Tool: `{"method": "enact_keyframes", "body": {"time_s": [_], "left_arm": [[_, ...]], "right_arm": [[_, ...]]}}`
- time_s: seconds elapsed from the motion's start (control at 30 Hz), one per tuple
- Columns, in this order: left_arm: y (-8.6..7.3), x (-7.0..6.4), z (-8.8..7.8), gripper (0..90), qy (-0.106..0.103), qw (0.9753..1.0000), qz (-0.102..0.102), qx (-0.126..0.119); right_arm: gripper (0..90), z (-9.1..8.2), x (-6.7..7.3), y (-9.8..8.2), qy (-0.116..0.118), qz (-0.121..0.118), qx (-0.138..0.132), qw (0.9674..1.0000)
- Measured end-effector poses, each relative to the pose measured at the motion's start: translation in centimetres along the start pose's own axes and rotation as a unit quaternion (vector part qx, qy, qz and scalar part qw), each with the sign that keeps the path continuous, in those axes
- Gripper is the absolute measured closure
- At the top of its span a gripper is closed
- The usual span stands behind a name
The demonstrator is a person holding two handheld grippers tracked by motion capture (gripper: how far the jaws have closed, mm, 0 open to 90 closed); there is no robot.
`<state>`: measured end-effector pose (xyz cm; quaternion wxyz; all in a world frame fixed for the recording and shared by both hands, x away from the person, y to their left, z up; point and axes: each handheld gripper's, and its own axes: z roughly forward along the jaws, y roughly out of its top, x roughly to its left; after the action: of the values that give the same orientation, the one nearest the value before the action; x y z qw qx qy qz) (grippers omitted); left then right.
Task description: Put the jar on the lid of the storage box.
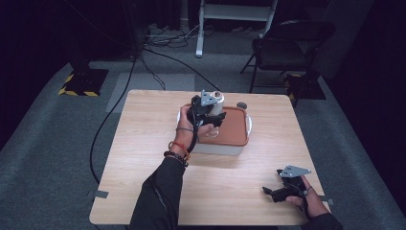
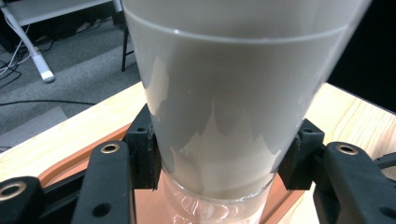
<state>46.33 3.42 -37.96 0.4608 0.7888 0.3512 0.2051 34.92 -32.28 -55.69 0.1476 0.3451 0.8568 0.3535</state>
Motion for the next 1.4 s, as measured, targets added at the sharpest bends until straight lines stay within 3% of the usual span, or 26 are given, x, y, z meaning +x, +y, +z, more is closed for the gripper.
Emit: {"method": "enact_keyframes", "body": {"time_s": [1.4], "left_arm": [[-1.4,-0.1,2.2,43.2,0.005,0.9998,-0.008,0.018]], "right_arm": [[0.0,0.0,0.0,0.0,0.001,-0.002,0.000,1.0000]]}}
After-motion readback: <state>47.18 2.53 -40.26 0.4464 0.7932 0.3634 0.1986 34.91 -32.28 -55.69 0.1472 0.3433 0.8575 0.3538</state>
